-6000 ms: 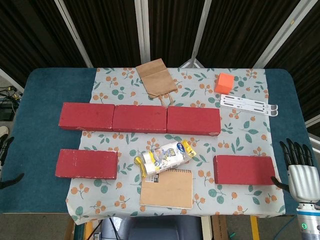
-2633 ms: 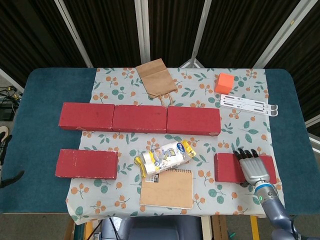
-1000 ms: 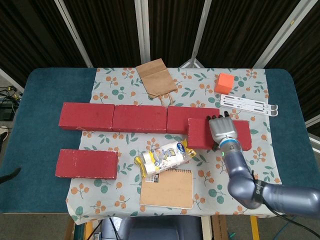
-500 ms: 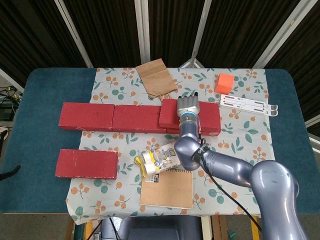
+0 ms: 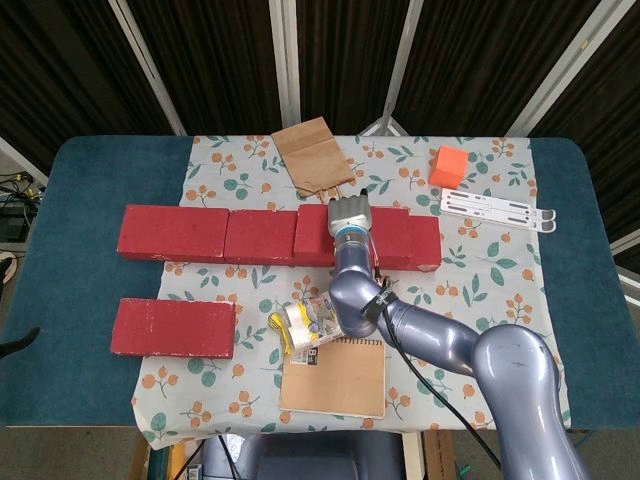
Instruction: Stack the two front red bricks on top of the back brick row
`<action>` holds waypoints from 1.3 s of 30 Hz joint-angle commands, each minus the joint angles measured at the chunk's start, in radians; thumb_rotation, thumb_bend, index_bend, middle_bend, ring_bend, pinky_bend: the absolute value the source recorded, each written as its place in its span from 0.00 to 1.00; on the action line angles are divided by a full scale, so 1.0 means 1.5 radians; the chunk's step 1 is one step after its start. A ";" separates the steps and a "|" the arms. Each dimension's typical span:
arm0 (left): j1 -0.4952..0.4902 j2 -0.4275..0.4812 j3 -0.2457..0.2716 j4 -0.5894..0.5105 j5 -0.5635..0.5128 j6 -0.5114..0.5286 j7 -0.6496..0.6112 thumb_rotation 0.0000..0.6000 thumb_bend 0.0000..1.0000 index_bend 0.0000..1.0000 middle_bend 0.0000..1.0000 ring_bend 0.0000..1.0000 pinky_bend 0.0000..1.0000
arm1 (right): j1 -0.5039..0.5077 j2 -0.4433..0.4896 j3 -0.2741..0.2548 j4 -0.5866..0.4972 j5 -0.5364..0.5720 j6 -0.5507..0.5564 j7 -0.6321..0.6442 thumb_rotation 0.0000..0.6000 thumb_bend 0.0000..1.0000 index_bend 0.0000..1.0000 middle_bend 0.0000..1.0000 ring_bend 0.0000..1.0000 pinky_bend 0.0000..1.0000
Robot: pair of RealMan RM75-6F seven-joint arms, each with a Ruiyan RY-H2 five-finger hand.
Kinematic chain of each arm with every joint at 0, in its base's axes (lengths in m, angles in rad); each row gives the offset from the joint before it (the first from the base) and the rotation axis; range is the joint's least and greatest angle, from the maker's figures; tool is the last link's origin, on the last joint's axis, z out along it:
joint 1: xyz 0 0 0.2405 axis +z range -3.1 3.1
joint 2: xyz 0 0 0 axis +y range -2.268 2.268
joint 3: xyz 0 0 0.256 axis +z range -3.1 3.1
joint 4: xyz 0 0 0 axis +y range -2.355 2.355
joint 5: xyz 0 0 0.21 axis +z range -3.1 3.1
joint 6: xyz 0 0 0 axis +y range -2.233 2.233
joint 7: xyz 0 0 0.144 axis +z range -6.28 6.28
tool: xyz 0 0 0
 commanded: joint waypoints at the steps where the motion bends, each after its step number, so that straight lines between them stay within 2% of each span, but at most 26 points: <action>1: 0.002 0.001 0.000 0.000 0.002 0.003 -0.004 1.00 0.10 0.08 0.01 0.01 0.08 | 0.002 -0.004 0.005 0.000 -0.002 0.004 -0.003 1.00 0.07 0.23 0.23 0.21 0.00; 12: 0.006 0.001 -0.008 0.004 -0.009 0.013 -0.014 1.00 0.10 0.08 0.01 0.01 0.08 | 0.011 -0.032 0.030 0.025 -0.042 0.006 -0.001 1.00 0.07 0.23 0.23 0.21 0.00; 39: 0.005 -0.005 -0.011 0.007 -0.014 0.017 -0.003 1.00 0.10 0.08 0.01 0.01 0.08 | -0.013 -0.048 0.052 0.040 -0.074 0.000 -0.006 1.00 0.07 0.23 0.23 0.21 0.00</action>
